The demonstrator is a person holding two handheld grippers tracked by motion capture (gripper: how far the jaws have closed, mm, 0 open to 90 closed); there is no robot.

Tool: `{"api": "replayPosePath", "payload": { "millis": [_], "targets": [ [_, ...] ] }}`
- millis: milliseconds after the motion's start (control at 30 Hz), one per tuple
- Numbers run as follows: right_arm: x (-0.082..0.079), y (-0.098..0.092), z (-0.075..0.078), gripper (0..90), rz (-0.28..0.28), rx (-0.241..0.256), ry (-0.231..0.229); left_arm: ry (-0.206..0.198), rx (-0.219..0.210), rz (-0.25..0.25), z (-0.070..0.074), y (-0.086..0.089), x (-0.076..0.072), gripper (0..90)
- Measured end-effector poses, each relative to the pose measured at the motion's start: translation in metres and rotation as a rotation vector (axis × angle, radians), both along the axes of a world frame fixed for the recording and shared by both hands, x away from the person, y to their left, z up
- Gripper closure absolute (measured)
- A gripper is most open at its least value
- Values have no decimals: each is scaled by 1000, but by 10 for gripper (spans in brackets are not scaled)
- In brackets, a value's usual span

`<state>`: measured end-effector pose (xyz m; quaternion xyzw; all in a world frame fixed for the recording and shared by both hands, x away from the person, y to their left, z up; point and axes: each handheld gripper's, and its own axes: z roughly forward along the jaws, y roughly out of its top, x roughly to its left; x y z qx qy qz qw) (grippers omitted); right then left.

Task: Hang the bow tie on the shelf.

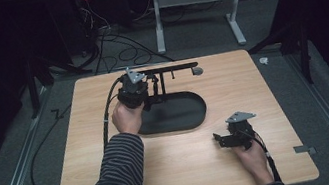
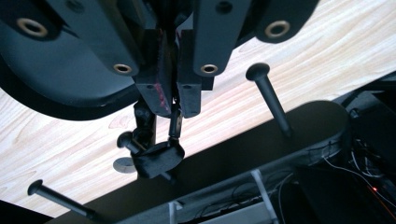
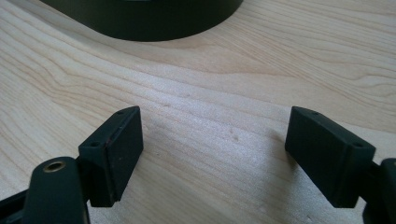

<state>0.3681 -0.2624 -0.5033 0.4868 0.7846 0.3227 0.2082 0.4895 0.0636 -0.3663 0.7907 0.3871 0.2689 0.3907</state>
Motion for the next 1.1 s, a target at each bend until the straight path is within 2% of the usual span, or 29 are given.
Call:
{"api": "replayPosePath", "payload": {
  "millis": [167, 367, 533, 767, 867, 1100],
  "targets": [
    [0, 0, 0, 205, 0, 0, 0, -1, -7, -8, -2, 1, -4, 806],
    [0, 0, 0, 205, 0, 0, 0, -12, -9, -6, 0, 5, -10, 725],
    [0, 0, 0, 205, 0, -1, 0, -21, -15, -31, 2, 5, -17, 687],
    [0, 0, 0, 205, 0, 0, 0, 4, -45, -58, 1, 9, -26, 644],
    [0, 0, 0, 205, 0, 0, 0, 15, -39, -66, 1, 10, -30, 633],
    [0, 0, 0, 204, 0, 0, 0, 12, -43, -75, 4, 16, -37, 616]
  ]
}}
